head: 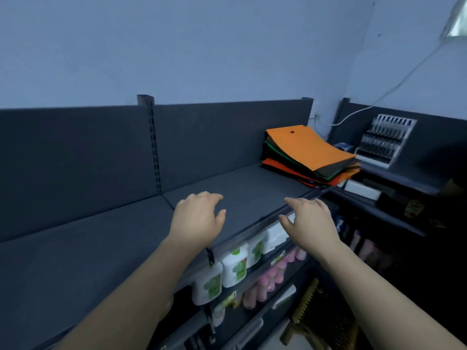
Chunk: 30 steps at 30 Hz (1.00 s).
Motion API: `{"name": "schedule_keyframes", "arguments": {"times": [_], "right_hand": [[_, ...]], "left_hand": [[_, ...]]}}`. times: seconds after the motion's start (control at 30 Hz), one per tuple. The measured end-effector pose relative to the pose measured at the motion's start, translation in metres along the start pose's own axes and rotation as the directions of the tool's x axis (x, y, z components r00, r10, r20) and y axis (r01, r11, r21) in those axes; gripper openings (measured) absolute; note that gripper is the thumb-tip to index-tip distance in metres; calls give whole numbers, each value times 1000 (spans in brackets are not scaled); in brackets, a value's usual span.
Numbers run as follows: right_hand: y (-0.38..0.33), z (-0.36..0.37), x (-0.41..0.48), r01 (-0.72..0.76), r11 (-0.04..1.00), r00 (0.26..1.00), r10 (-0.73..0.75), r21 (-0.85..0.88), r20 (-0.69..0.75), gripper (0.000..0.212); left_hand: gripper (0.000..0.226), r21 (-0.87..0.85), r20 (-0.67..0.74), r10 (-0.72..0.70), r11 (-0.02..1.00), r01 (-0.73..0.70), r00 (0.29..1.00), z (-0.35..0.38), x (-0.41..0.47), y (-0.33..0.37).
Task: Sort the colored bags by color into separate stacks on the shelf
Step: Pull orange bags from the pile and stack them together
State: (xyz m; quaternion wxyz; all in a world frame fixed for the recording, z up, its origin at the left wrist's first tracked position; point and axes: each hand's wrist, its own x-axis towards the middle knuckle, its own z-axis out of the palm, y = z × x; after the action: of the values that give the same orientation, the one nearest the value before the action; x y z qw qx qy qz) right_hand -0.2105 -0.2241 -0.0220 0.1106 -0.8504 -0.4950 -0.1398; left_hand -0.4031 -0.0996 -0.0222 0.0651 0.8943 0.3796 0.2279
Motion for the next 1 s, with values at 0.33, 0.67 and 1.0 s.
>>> {"name": "schedule_keyframes", "arguments": {"times": [0.33,0.67,1.0], "right_hand": [[99,31,89,-95,995,995,95,-14,-9,35],[167,50,194,-157,988,987,157,3,-45,41],[260,85,292,-179,984,984,179,5,28,37]], "left_hand": [[44,-38,3,81,996,-81,997,67,120,55],[43,-35,11,137,990,-136,991,111,244,95],[36,-70,-24,68,995,-69,997,175,325,142]]}}
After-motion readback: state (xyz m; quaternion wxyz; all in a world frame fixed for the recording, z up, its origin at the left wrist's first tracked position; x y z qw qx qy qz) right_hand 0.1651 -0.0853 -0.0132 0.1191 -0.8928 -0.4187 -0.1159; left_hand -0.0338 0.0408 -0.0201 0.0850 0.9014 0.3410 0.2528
